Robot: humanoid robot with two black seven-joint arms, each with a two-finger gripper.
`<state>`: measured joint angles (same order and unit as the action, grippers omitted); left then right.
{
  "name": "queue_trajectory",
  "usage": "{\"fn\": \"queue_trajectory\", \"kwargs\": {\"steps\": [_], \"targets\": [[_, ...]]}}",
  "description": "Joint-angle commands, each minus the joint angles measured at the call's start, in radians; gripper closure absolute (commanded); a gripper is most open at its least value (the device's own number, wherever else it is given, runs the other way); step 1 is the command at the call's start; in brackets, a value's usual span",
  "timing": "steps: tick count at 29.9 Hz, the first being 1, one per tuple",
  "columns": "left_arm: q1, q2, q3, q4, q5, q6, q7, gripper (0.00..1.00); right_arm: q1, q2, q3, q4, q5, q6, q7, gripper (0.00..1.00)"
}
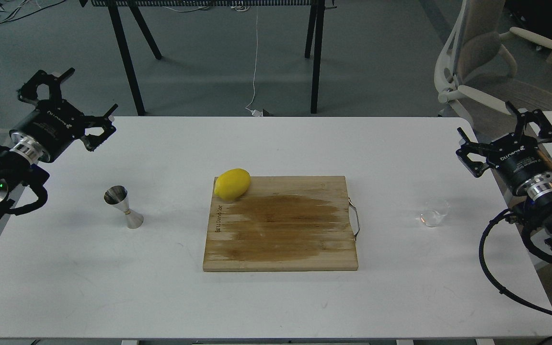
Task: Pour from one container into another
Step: 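Move the left gripper down toward the metal jigger on the table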
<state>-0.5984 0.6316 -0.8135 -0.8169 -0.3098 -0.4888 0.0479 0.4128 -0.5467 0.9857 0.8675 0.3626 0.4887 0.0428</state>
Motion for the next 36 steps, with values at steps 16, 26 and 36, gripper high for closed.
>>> {"fn": "queue_trajectory", "kwargs": {"steps": [16,26,36], "targets": [[-0.041,-0.032,-0.015,0.166,0.26,0.0,-0.123,0.0,-0.002,-0.004,0.004,-0.01,-0.001,0.0,0.011,0.01],[-0.047,0.046,-0.033,0.035,0.612,0.0,-0.279,0.0,-0.008,-0.001,0.019,-0.004,-0.001,0.0,0.014,0.01],[-0.044,0.056,-0.168,-0.073,0.946,0.0,-0.382,0.0,-0.014,0.005,0.019,-0.01,-0.001,0.0,0.014,0.01]]}}
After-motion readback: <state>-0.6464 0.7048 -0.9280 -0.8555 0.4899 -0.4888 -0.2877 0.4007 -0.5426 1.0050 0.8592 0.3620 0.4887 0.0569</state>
